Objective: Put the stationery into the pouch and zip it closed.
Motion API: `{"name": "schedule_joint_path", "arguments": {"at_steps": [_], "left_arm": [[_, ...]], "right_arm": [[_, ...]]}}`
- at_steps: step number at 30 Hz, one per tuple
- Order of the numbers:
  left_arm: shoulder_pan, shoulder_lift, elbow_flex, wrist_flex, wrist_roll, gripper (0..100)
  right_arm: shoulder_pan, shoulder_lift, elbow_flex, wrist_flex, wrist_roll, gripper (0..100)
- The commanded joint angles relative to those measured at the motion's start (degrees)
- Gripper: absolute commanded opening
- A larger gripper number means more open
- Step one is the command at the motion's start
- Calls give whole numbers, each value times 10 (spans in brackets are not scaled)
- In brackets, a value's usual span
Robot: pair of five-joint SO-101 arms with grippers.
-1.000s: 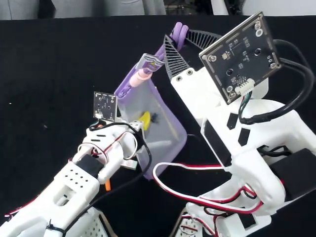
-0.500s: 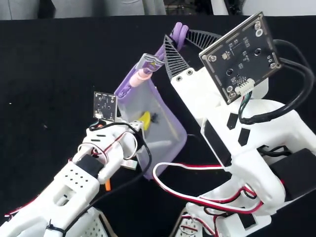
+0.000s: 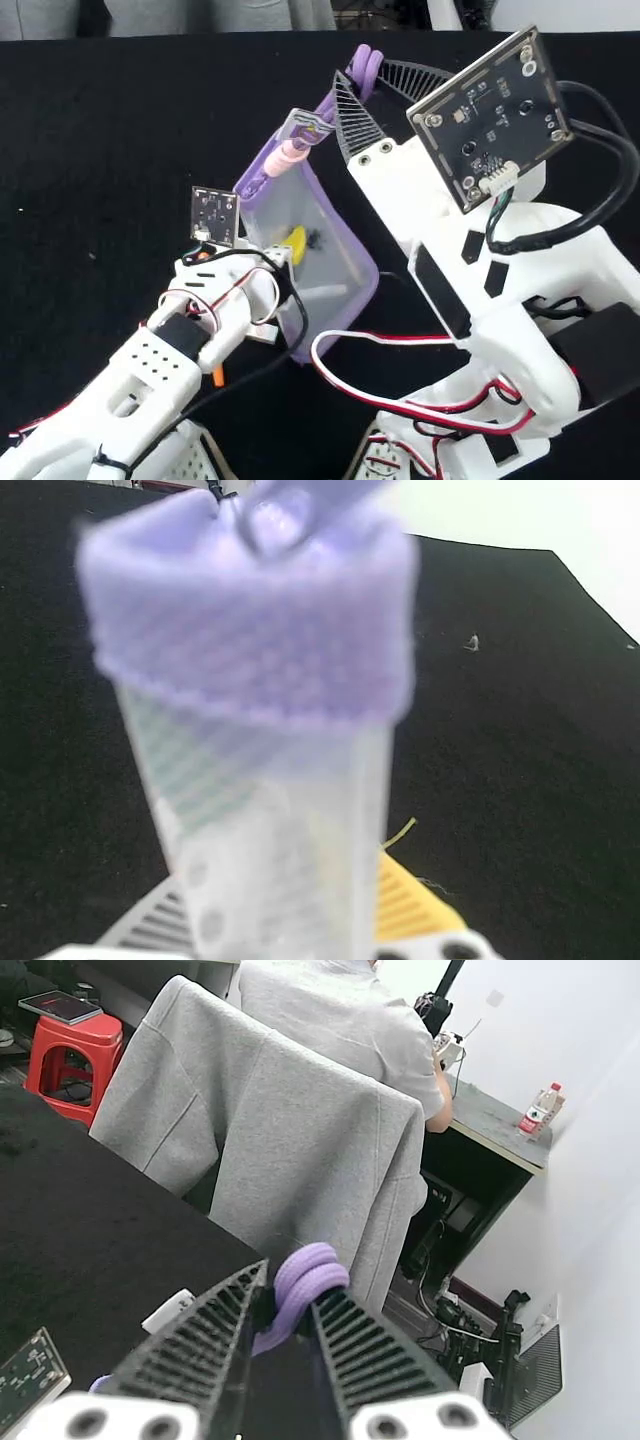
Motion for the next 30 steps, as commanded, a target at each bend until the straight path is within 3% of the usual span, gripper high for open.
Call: {"name": "schedule_joint_path", "arguments": {"at_steps": [1,11,24,30], "left_arm": [[8,22,99,17,-2,30],[9,-89,78,16,-3,30],[7,-630,112,18,-3,30],[7,-586,84,14,1,30]], "right_arm": [[11,-44,-16,6,3,11],[13,-100,-11,6,3,11],[15,-101,-11,6,3,11],[16,-100,-10,5,3,11]]}}
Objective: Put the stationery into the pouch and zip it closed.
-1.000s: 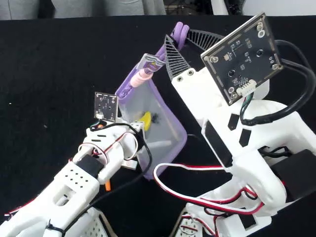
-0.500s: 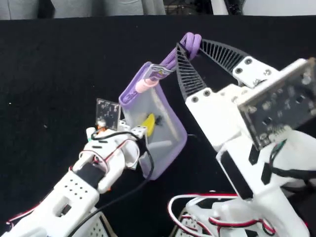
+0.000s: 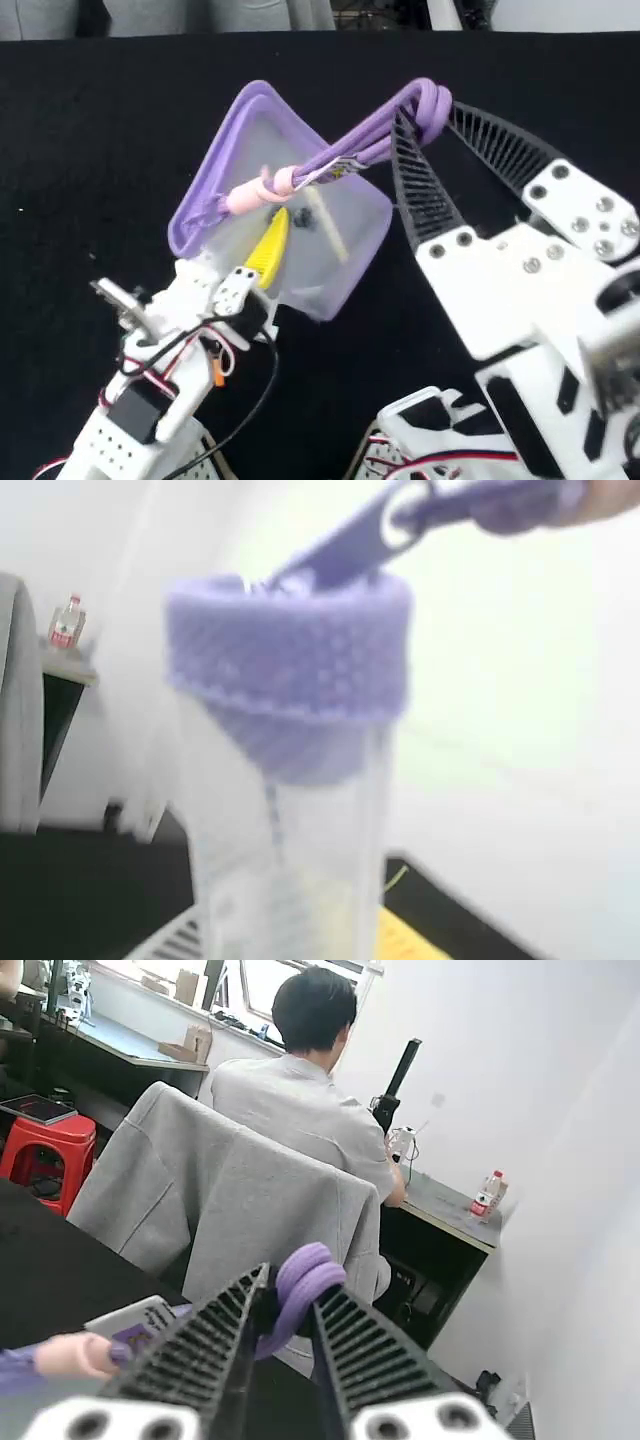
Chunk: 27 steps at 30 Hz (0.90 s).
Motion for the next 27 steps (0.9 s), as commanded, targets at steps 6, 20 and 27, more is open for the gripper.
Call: {"name": "schedule_joint_path", "arguments": {"at_steps": [6,20,27], "left_arm": [[-5,-39,-6,-4,2,30],[-2,-38,24,-4,2,29],[-5,-38,19,-7,2,29]], "right_arm": [[120,16,19,-32,1,11],[368,131,274,-380,-106,11],[433,153,386,-538,-108,11]]}}
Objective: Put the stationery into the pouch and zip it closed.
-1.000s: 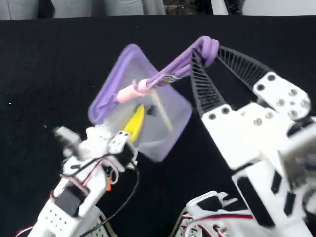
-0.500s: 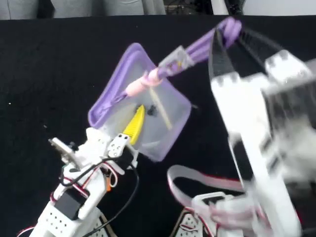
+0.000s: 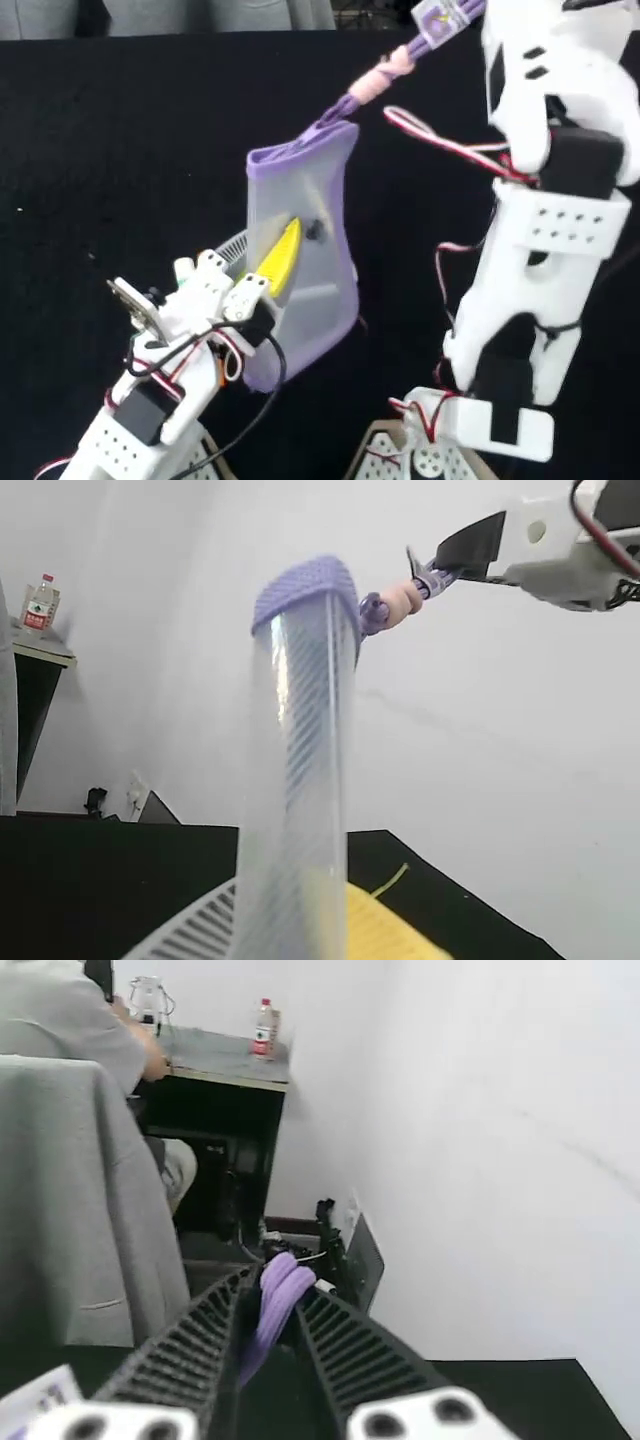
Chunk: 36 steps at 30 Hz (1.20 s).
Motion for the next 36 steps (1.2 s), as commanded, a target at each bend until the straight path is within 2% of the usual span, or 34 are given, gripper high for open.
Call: {"name": "schedule_joint_path", "arguments": {"at_steps": [1,14,22,28,36], "left_arm": [[-8,-9,-7,-7,1,29],[-8,-9,-47,-5,1,29],[-24,-9,-65,-7,4,29],[-65,-9,-66,-5,4,29],[-65,-8,-10,-7,3,30]], "right_arm": [[86,3,34,-107,-2,11],[114,103,28,-179,-1,11],[178,272,-127,-188,-6,11],[178,363,-322,-59,-6,11],[61,367,-610,222,-2,11]]}}
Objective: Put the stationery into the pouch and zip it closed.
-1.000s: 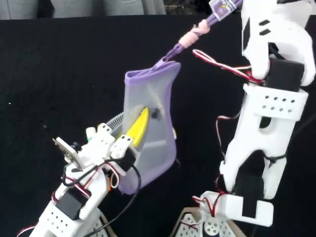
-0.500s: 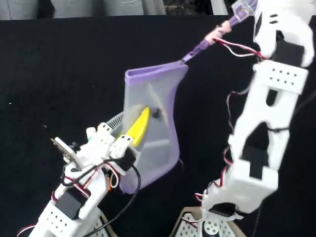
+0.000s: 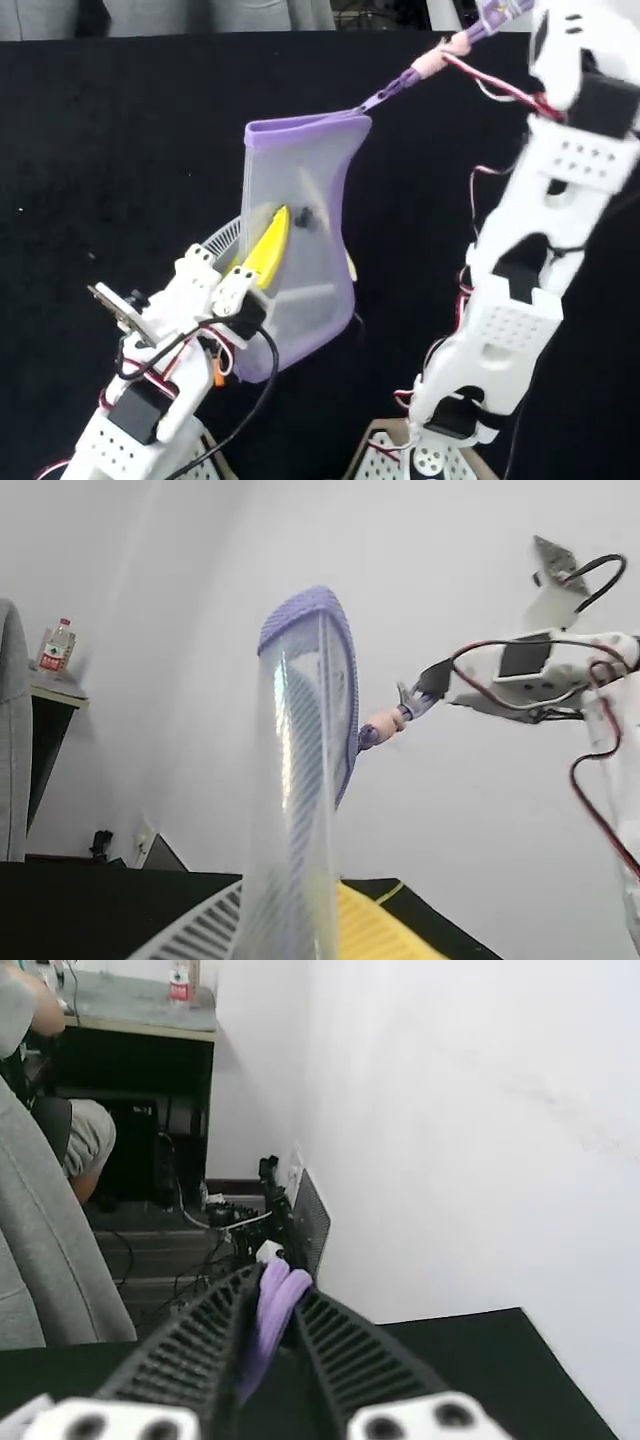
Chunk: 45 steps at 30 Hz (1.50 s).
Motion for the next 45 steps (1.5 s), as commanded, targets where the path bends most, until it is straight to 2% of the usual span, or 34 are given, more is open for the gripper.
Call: {"name": "schedule_joint_path", "arguments": {"at_steps": [1,4,7,12,15,17,22,29,32,35,39,41,45], "left_arm": [[-35,-7,10,-2,2,30],[-22,-7,11,2,2,56],[15,-5,16,16,4,193],[110,-6,-14,164,4,408],[145,-6,-63,241,7,462],[139,-6,-102,279,22,467],[56,-6,-196,365,24,467],[-196,-2,-255,389,23,467],[-276,-2,-255,389,23,466],[-310,-2,-257,386,6,423],[-318,3,-252,377,-97,293],[-318,25,-240,363,-135,245],[-319,125,-236,321,-151,235]], "right_arm": [[-34,-15,-153,115,-1,11],[-75,-69,-127,144,-1,11],[-106,-101,-124,178,-1,11],[-143,-144,-147,228,-1,11],[-162,-179,-150,251,-1,11],[-168,-203,-150,264,-1,11],[-165,-261,-150,287,-1,11],[-165,-301,-150,303,-1,11],[-165,-302,-150,308,-1,11],[-165,-306,-150,310,-1,11],[-164,-307,-150,316,6,11],[-164,-307,-150,320,36,11],[-164,-307,-151,327,79,11]]}}
